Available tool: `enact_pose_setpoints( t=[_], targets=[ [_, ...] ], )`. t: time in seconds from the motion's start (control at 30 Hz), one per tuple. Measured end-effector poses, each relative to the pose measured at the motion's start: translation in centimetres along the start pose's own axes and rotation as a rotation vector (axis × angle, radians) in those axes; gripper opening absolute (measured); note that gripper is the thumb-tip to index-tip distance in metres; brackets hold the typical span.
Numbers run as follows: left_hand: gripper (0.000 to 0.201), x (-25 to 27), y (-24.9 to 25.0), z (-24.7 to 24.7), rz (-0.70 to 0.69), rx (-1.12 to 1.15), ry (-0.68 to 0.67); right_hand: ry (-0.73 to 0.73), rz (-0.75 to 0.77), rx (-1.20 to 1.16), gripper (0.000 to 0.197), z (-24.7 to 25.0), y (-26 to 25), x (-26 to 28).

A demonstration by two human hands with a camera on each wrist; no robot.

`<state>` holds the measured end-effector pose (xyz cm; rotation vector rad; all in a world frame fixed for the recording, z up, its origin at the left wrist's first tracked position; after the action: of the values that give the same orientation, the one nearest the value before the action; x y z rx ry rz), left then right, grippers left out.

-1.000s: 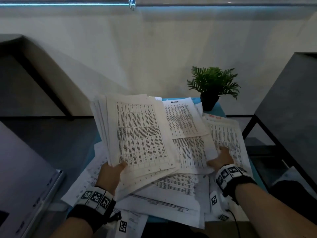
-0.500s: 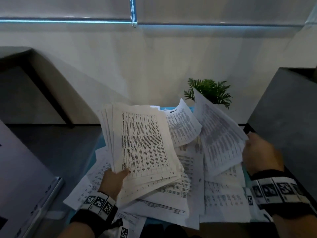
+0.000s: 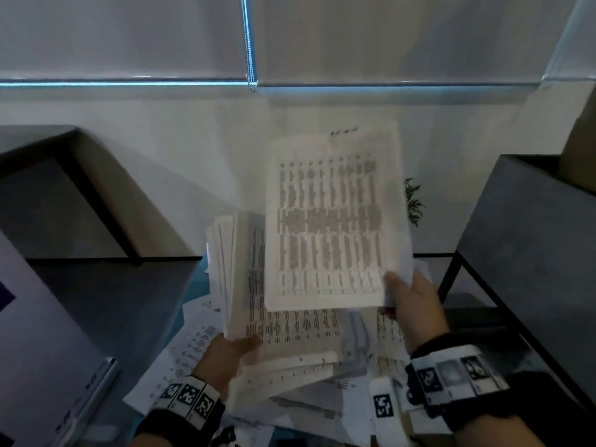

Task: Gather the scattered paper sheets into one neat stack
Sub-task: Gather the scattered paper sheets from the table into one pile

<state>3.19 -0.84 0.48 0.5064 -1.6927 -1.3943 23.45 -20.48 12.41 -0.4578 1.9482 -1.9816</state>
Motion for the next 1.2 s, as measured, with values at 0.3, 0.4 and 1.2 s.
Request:
enact_pose_setpoints(
  t=[0.3,0.4,1.2],
  targets=[
    [0.028,1.2,0.8,-0.2,-0.008,0.018,-0.045,-0.192,-0.070,0.535,0.025,-2.4,6.8,0.1],
    [0.027,1.3,1.1,-0.1,-0.013,0.044,-0.094,-0.162,-0.032,0.573,0.037,-1.7,7.1,-0.8],
    [0.085,-0.2,3.4,-0.9,-0.025,0.001,-0.217,-0.404,-0.284,0.178,0.026,-3.0,7.8,-2.3]
  ],
)
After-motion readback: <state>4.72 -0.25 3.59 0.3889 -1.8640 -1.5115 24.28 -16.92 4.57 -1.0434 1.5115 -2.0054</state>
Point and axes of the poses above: each hand's wrist, its own x-axis away from the middle knuckle, its own z-axis out of the back of the hand, y = z × x, the point moved 3 cm from there along -x, towards the middle knuckle
